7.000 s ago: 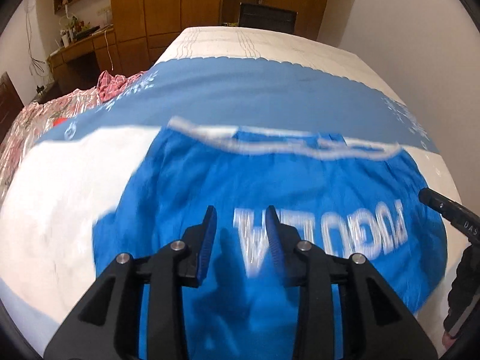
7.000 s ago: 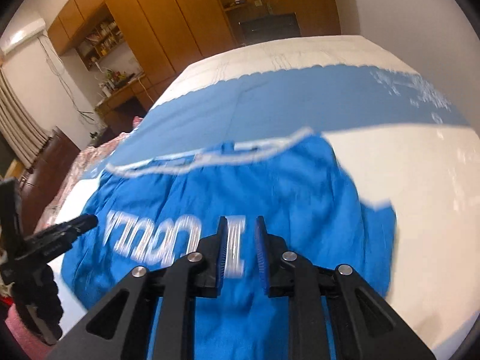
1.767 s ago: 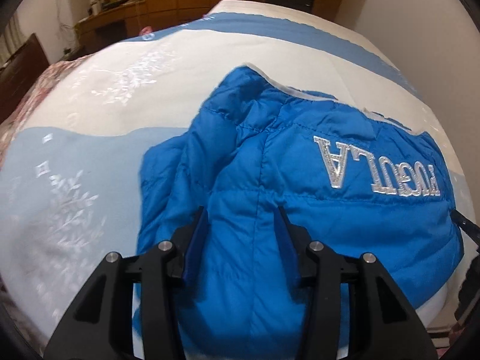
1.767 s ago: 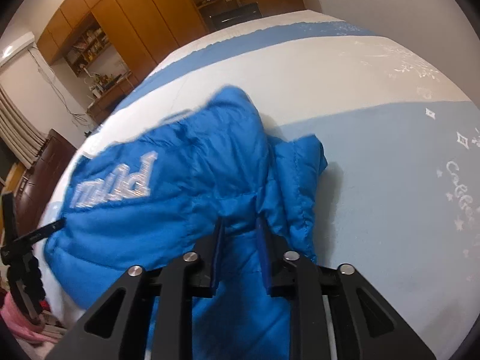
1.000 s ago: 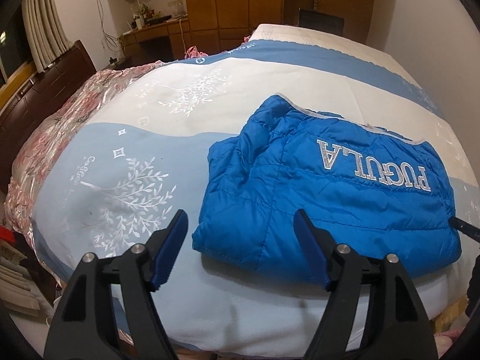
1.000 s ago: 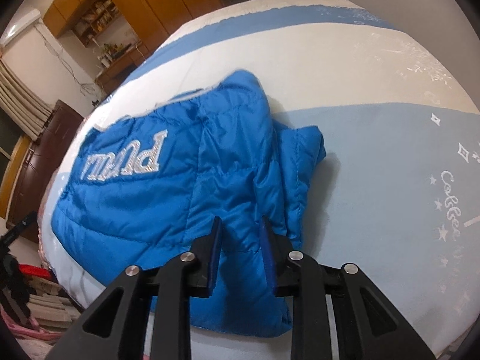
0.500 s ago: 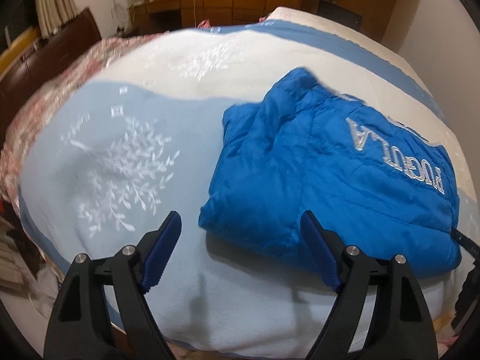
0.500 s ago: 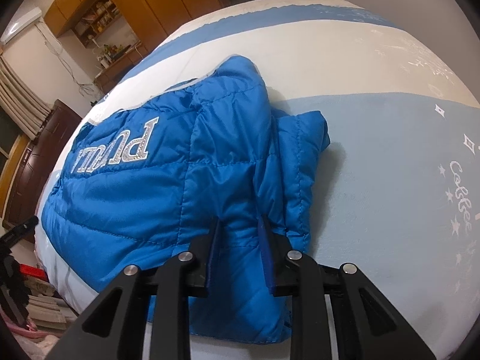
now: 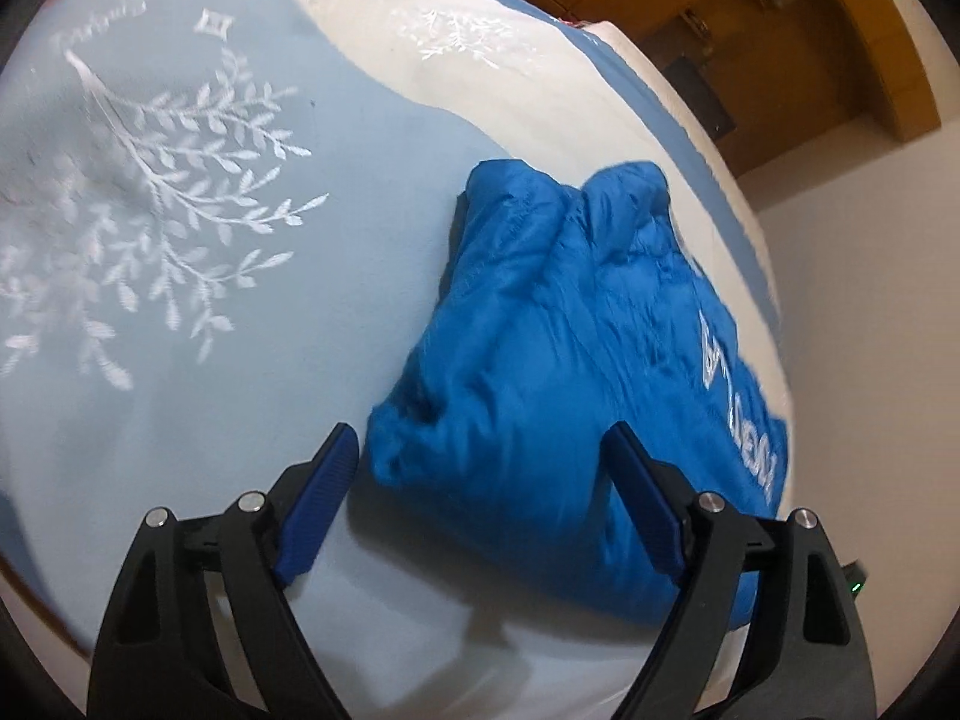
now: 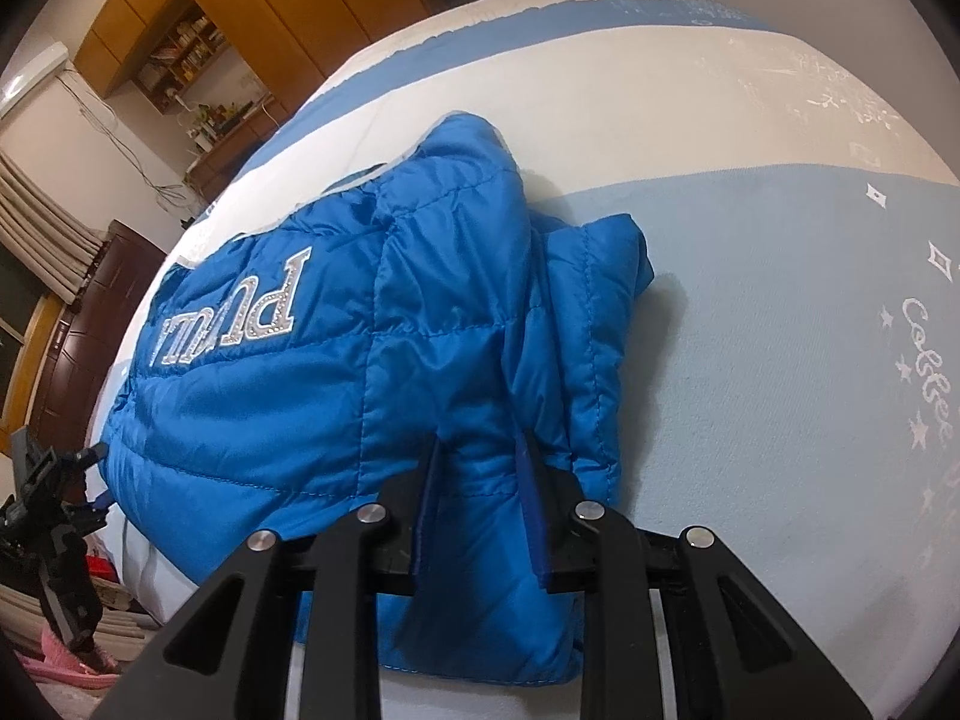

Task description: Fold large clothes

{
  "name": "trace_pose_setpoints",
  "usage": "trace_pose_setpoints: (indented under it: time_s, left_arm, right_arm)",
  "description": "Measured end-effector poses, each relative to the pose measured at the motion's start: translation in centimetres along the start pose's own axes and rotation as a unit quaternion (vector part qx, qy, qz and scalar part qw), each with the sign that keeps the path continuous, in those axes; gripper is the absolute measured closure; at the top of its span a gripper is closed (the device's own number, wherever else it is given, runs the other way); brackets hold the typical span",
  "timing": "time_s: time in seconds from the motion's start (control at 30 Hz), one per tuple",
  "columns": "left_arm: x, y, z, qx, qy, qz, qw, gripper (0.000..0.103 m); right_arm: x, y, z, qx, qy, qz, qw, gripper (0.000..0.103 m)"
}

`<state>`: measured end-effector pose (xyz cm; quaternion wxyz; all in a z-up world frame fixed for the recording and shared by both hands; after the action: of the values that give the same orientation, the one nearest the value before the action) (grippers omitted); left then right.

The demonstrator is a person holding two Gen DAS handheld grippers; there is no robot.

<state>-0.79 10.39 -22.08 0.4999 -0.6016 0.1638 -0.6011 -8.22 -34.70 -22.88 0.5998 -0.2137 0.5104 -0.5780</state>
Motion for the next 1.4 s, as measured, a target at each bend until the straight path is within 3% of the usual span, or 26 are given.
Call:
trace_pose_setpoints:
  time_s: [0.13, 0.2, 0.3, 0.37, 0.57, 0.67, 0.83, 0.97, 1.1, 1.4]
  left_arm:
    - [0.4, 1.3, 1.0, -0.002, -0.006, -0.029, 0.9996, 0.023]
    - [0.7, 1.8, 1.2, -0.004, 0.0, -0.036, 0.9994, 0.046]
    - [1.5, 1.3, 1.1, -0.009, -0.007, -0.069, 0.9975, 0.068]
    - [2.0, 0.5, 0.9, -0.009, -0.007, -0.089, 0.996, 0.071]
    - [-0.3, 2.6, 0.4, -0.036, -0.019, -0.079, 0.9961, 0.069]
    - [0.0, 3.3, 0.4, -0.035, 0.004, -0.067, 0.9971, 0.067]
    - [0.7, 4.2, 1.1, -0.037, -0.003, -0.073, 0.9966, 0.066]
    - [2.3, 2.9, 1.5, -0.019, 0.017, -0.042, 0.9988, 0.07]
    - [6.6, -0.4, 1.4, 0.014, 0.079, -0.02, 0.9966, 0.072]
    - [21.0, -5.2, -1.0, 0.062, 0.216, -0.043, 0.9735, 0.073]
  right_arm:
    - [0.0, 0.0, 0.1, -0.003, 0.003, -0.001, 1.0, 0.078]
    - [-0.1, 0.1, 0.1, -0.004, 0.004, -0.004, 1.0, 0.078]
    - [-0.3, 0.1, 0.1, -0.008, 0.005, -0.008, 1.0, 0.078]
    - [-0.3, 0.1, 0.2, -0.01, 0.012, -0.008, 1.0, 0.078]
    - [-0.3, 0.6, 0.7, -0.018, 0.017, -0.008, 1.0, 0.078]
    - [-0.4, 0.8, 0.8, -0.02, 0.007, -0.018, 1.0, 0.078]
    - [-0.4, 1.2, 0.9, -0.02, 0.009, -0.01, 1.0, 0.078]
    - [0.0, 0.9, 1.1, -0.031, 0.026, 0.003, 0.999, 0.078]
    - [-0.5, -1.5, 1.9, -0.027, 0.034, 0.027, 0.999, 0.066]
    - [-0.8, -5.4, 2.6, -0.008, 0.016, 0.052, 0.998, 0.065]
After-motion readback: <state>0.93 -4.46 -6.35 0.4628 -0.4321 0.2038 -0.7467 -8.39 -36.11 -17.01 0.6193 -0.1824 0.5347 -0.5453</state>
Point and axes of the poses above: each gripper's, at about its wrist camera, not at the fingertips, and y roughly the way its jaws point, x to its right, z to its top, the point moved 8 cm from there along y, roughly the way its jaws point, and after that the axes turned 4 degrees about -x, right-handed, at the moved point
